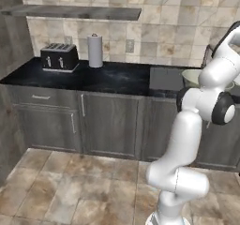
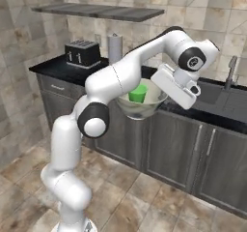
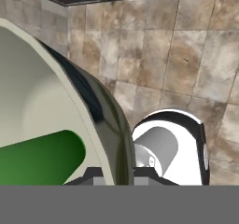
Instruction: Place the cup inside the bowl on the dining table and move the bowl to any counter.
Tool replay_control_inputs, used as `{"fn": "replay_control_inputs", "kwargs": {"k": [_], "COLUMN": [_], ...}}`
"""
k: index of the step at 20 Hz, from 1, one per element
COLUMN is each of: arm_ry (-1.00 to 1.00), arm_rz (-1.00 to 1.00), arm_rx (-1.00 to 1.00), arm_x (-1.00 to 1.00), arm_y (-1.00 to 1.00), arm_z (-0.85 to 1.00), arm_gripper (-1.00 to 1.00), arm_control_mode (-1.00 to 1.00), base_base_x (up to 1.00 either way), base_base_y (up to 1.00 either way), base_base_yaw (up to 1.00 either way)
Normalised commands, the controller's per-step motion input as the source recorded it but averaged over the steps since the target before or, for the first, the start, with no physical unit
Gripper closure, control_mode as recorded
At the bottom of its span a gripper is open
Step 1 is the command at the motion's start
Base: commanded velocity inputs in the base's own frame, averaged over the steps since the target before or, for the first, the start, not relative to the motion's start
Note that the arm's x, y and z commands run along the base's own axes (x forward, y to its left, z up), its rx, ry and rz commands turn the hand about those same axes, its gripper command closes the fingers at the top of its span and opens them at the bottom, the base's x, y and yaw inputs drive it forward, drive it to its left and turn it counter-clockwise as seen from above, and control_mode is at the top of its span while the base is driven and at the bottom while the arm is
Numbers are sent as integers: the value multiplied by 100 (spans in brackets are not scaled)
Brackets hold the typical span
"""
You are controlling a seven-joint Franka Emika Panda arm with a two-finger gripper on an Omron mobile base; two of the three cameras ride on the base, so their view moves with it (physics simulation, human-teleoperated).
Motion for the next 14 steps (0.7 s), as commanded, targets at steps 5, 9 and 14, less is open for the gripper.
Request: {"fn": "replay_control_inputs", "kwargs": {"k": [5, 9, 14], "arm_ry": [0, 0, 0], "arm_rz": [0, 0, 0], "arm_rx": [0, 0, 0], "arm_x": [0, 0, 0], "arm_y": [0, 0, 0], "arm_z": [0, 0, 0], "arm_gripper": [100, 100, 100], "arm_control_mode": [100, 100, 100], "base_base_x": [54, 52, 41], "base_base_y": [1, 5, 1], "base_base_yaw": [-41, -37, -31]}}
